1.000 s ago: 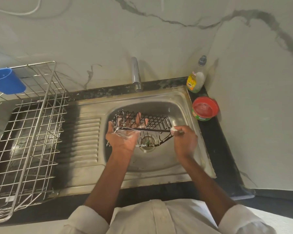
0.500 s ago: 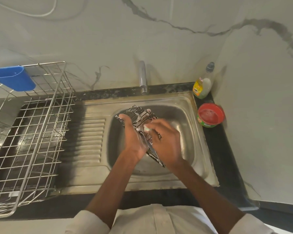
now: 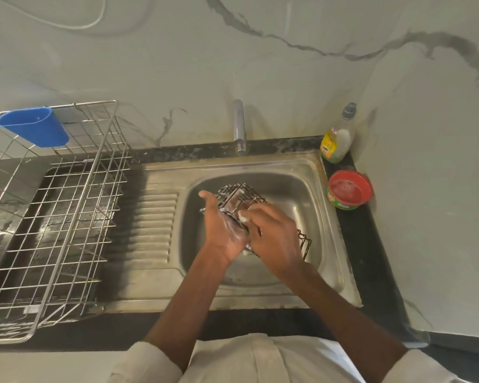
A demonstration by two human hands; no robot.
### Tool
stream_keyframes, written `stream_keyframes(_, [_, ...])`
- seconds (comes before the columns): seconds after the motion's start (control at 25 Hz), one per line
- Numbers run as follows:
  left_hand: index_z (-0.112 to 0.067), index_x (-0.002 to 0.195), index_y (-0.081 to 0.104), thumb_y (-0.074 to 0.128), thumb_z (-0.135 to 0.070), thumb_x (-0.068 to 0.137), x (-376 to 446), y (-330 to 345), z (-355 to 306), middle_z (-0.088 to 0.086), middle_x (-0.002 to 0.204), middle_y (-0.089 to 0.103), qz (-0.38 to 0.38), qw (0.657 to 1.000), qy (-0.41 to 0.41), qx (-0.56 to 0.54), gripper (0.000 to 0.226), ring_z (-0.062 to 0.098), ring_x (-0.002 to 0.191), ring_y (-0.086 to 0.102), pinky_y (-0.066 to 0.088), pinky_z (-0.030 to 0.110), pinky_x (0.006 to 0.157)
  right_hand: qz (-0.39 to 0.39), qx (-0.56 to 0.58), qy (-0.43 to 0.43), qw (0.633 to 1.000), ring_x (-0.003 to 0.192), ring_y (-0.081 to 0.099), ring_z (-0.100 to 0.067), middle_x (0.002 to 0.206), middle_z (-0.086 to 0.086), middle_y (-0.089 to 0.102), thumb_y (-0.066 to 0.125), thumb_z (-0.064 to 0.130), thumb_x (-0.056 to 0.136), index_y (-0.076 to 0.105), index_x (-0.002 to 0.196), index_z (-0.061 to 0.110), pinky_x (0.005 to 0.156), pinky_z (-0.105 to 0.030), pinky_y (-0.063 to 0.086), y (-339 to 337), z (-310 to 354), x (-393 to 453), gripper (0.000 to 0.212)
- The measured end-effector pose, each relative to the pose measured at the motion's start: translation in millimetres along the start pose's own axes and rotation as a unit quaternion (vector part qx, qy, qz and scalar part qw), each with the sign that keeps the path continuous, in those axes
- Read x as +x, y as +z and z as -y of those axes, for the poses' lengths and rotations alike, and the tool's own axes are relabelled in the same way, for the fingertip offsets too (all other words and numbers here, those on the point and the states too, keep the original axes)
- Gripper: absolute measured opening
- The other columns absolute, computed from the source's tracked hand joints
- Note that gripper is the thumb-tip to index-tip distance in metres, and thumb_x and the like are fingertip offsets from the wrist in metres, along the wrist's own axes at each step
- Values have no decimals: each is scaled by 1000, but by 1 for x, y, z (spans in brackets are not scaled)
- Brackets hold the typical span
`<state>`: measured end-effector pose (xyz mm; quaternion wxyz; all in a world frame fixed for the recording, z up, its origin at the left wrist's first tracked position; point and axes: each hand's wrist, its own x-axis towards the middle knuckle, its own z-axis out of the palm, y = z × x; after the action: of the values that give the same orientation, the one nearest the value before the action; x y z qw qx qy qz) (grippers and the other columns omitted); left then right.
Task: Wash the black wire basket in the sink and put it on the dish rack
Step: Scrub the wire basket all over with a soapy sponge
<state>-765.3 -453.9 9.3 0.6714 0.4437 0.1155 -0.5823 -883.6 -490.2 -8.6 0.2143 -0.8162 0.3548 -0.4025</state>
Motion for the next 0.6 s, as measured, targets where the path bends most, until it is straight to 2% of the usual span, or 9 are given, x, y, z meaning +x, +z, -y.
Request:
stream_keyframes(0.04, [-10, 132, 69, 40, -95, 87, 0, 0, -1, 19, 127, 71, -1, 1000, 0, -2, 101, 36, 107, 71, 56, 51, 105, 5, 0, -2, 1000, 83, 71, -16, 97, 0, 77, 75, -1, 83, 81, 97, 13, 74, -29, 61, -2, -2, 5, 21])
stream_keyframes(0.16, [-10, 137, 69, 33, -97, 85, -3, 4, -1, 23, 128, 74, 5, 1000, 1, 28, 108, 38, 104, 75, 63, 49, 82, -36, -3, 108, 994, 82, 70, -14, 96, 5, 76, 75, 6, 87, 81, 97, 18, 66, -33, 59, -7, -8, 26, 17])
stream_keyframes(0.28, [-8, 129, 71, 37, -97, 85, -3, 8, 2, 17, 106, 78, -9, 1000, -2, 22, 105, 31, 95, 75, 63, 43, 82, -1, -19, 24, 1000, 83, 65, -18, 91, 6, 75, 63, 5, 86, 80, 92, 19, 63, -29, 53, -4, 0, 30, 23])
stream_keyframes(0.32, [-9, 125, 72, 36, -96, 86, -2, 10, 1, 15, 103, 77, -12, 1000, 0, 28, 102, 31, 92, 75, 63, 43, 81, 0, -28, 31, 999, 83, 65, -19, 91, 6, 75, 61, 5, 85, 80, 92, 20, 62, -29, 52, -4, 2, 31, 24])
stream_keyframes(0.4, [-10, 112, 76, 32, -94, 88, 0, 10, 0, 15, 100, 78, -10, 999, 12, 45, 98, 31, 86, 77, 62, 44, 80, -26, -54, 115, 992, 86, 67, -19, 91, 6, 76, 70, 2, 84, 80, 94, 21, 65, -28, 51, -4, 4, 35, 24])
stream_keyframes(0.44, [-10, 104, 78, 31, -94, 89, -3, 11, 0, 14, 96, 78, -7, 998, 12, 54, 97, 30, 84, 77, 61, 43, 82, -23, -61, 118, 991, 87, 66, -20, 91, 7, 76, 75, 1, 81, 80, 93, 22, 66, -28, 51, -2, 6, 34, 25])
stream_keyframes(0.52, [-5, 93, 78, 31, -92, 91, -6, 10, 0, 13, 85, 76, -7, 998, -1, 57, 99, 27, 74, 77, 61, 38, 77, 18, -68, 27, 997, 83, 62, -20, 88, 8, 76, 77, 6, 79, 80, 87, 23, 63, -30, 49, 2, 12, 23, 19])
stream_keyframes(0.56, [-4, 93, 77, 30, -91, 92, -5, 9, 1, 14, 81, 76, -5, 998, -6, 54, 99, 26, 70, 76, 62, 36, 70, 23, -69, 10, 997, 81, 60, -19, 86, 10, 76, 72, 12, 80, 80, 84, 24, 63, -30, 49, 1, 11, 19, 15])
stream_keyframes(0.6, [-3, 99, 75, 30, -90, 93, -6, 9, 1, 16, 83, 76, -5, 999, -8, 53, 99, 27, 71, 76, 62, 36, 69, 6, -70, 43, 997, 81, 59, -17, 84, 12, 76, 67, 17, 83, 80, 83, 26, 64, -32, 50, -1, 6, 20, 16])
